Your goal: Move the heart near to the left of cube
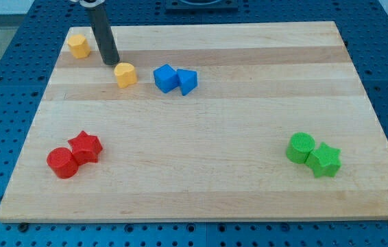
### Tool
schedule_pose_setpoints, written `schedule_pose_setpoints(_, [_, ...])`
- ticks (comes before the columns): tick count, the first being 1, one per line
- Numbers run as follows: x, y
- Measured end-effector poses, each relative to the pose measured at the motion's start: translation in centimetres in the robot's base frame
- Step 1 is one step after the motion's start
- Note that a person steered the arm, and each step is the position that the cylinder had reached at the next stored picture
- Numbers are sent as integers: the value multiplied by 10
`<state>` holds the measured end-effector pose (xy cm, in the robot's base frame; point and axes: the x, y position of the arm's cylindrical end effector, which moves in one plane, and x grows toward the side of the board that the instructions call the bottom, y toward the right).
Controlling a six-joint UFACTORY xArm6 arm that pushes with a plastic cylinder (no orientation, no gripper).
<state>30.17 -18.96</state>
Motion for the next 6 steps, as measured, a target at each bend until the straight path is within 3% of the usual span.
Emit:
schedule_pose_setpoints(2, [25,-13])
schedule_pose_setpoints(5, [43,37])
schedule_pose_setpoints(6, [33,14])
